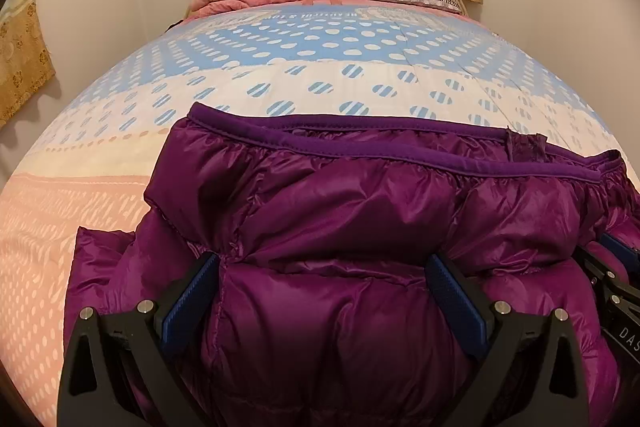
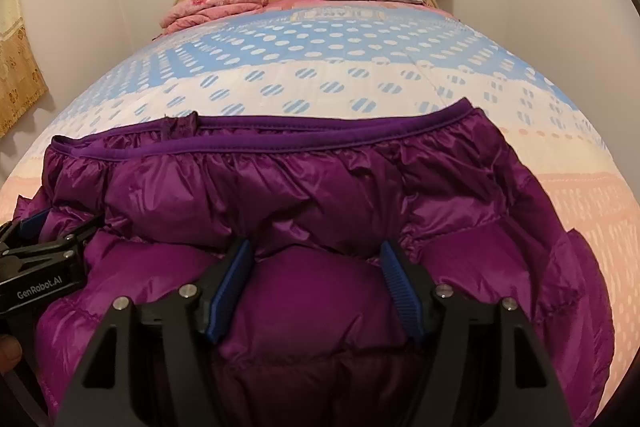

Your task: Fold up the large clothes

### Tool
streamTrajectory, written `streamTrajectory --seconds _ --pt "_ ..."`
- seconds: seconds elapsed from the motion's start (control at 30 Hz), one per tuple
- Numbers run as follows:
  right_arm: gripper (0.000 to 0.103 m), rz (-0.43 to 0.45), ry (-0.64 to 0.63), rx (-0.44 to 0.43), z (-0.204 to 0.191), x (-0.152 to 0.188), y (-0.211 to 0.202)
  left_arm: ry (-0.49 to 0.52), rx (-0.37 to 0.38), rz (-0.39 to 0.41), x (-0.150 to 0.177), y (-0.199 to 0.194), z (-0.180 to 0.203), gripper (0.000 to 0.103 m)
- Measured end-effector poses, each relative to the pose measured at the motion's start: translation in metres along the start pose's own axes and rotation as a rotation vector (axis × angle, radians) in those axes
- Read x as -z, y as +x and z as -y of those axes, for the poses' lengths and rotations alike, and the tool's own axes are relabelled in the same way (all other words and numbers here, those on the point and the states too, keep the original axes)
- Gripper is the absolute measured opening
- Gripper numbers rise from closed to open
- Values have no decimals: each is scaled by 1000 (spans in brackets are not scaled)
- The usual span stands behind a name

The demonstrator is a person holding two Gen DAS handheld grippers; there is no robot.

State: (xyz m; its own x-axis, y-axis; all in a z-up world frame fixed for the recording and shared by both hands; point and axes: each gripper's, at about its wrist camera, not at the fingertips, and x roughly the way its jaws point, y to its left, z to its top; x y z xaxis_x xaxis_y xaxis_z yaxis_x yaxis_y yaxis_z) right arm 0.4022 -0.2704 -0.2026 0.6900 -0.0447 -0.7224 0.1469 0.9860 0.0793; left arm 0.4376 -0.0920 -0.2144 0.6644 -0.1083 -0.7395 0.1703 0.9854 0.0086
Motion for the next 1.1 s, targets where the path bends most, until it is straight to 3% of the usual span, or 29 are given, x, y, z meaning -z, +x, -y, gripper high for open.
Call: streamTrajectory --seconds 0.63,0.77,0.83,0.93,1.0,1.1 --pt "70 -47 -21 41 -5 -3 -1 -1 -12 -48 -5 0 -3 102" --pt "72 77 12 33 -22 -16 -39 -116 -1 68 -12 -41 -30 102" --pt "72 91 5 3 -40 -24 -42 -144 -19 88 -16 -45 -38 102" --pt "71 82 -22 21 -61 -28 -29 -129 -74 71 -13 -31 -40 102" --pt "71 26 -32 41 -66 -22 -4 -111 -113 34 -5 -15 -40 102" --pt "71 12 -8 27 -59 -16 8 -130 -81 33 0 -11 -43 102"
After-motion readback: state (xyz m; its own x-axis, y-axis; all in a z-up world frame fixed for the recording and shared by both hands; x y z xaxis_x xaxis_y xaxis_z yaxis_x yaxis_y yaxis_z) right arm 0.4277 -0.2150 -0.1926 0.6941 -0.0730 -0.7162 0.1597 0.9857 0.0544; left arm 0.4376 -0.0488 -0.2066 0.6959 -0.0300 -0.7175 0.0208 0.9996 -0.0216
